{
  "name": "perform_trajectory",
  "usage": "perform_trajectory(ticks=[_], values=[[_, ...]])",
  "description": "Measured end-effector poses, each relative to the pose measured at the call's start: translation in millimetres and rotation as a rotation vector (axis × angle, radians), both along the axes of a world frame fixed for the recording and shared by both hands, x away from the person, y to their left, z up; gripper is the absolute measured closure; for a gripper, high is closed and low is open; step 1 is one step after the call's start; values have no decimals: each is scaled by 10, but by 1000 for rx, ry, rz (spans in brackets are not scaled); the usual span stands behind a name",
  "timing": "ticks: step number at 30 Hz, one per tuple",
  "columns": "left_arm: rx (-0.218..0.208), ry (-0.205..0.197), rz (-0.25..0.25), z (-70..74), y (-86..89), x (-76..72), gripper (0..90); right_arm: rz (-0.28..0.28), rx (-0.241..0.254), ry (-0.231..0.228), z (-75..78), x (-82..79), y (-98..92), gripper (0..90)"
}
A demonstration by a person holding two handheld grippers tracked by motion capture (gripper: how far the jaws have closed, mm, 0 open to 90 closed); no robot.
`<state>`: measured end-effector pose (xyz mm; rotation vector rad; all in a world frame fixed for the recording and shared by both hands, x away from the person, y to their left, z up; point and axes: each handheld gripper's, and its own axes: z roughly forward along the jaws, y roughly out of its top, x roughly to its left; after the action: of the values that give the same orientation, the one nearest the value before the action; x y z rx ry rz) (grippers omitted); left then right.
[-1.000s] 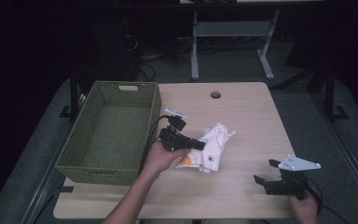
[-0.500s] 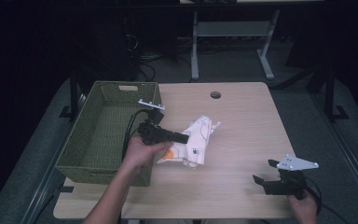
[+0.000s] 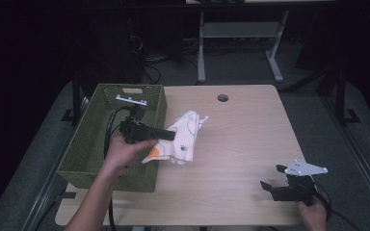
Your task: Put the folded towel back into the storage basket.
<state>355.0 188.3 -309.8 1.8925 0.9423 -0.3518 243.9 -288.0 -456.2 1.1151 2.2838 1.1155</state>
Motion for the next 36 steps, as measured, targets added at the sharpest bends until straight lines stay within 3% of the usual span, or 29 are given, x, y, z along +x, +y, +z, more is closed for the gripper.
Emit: perform_trajectory(ticks=[5,24,36], values=[[-15,3,22,24,173,-3,826,1,-5,4,2,1,14,137],[25,-11,78,96,690,-59,825,1,-13,9,-7,14,33,137],[26,6,123,63,988,-28,825,-6,-8,15,-24,35,33,137]])
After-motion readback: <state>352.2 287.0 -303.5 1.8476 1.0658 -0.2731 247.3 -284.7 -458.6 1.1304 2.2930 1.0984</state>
